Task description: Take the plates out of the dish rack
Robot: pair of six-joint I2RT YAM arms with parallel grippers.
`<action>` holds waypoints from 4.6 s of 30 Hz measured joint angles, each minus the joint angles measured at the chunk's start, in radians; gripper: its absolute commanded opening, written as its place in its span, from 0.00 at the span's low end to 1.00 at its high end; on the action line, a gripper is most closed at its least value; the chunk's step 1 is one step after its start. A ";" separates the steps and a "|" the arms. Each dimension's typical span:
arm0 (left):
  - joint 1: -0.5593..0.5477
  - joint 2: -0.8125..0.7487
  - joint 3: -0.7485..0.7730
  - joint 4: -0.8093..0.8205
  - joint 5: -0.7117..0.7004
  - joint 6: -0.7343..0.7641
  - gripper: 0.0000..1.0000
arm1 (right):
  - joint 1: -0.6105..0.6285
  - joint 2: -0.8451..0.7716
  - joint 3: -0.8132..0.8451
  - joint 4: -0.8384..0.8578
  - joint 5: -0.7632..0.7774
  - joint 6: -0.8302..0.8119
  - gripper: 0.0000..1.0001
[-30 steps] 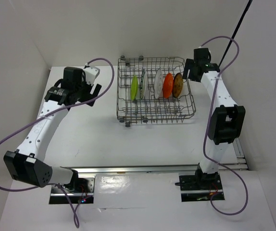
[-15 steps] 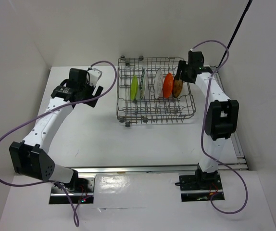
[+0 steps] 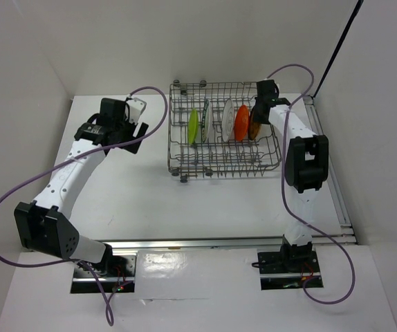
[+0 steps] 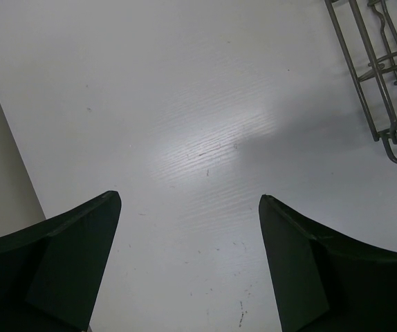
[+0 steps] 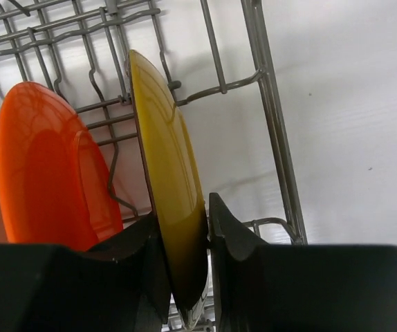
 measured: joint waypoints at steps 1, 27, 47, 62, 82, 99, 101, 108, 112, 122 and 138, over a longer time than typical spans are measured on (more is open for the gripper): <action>0.000 0.000 0.000 0.000 0.000 0.000 0.95 | 0.003 0.000 0.001 0.000 0.010 -0.004 0.26; 0.001 0.029 0.153 -0.071 0.246 -0.081 1.00 | 0.100 -0.360 0.035 0.009 -0.220 -0.017 0.00; 0.023 0.233 0.275 -0.149 0.708 -0.241 0.37 | 0.354 -0.367 -0.378 0.569 -0.974 0.262 0.00; 0.122 0.232 0.220 -0.192 0.872 -0.278 0.00 | 0.397 -0.341 -0.401 0.581 -0.990 0.267 0.66; 0.504 0.520 0.167 -0.162 0.892 -0.349 0.00 | 0.176 -0.331 -0.074 0.051 -0.215 0.234 0.79; 0.497 0.703 0.181 -0.143 0.838 -0.363 0.36 | 0.095 -0.057 -0.020 -0.053 -0.005 0.233 0.70; 0.497 0.704 0.181 -0.143 0.835 -0.361 0.50 | 0.098 -0.026 -0.019 -0.079 0.003 0.233 0.62; 0.497 0.703 0.180 -0.159 0.810 -0.361 0.63 | 0.127 -0.014 -0.003 -0.098 0.051 0.204 0.14; 0.497 0.692 0.180 -0.179 0.776 -0.361 0.63 | 0.155 -0.015 0.000 -0.117 0.153 0.159 0.00; 0.497 0.545 0.242 -0.269 0.623 -0.340 0.83 | 0.239 -0.171 0.035 -0.086 0.427 0.026 0.00; 0.332 0.284 0.375 -0.292 0.908 -0.104 0.94 | 0.313 -0.369 -0.150 0.380 -0.674 0.132 0.00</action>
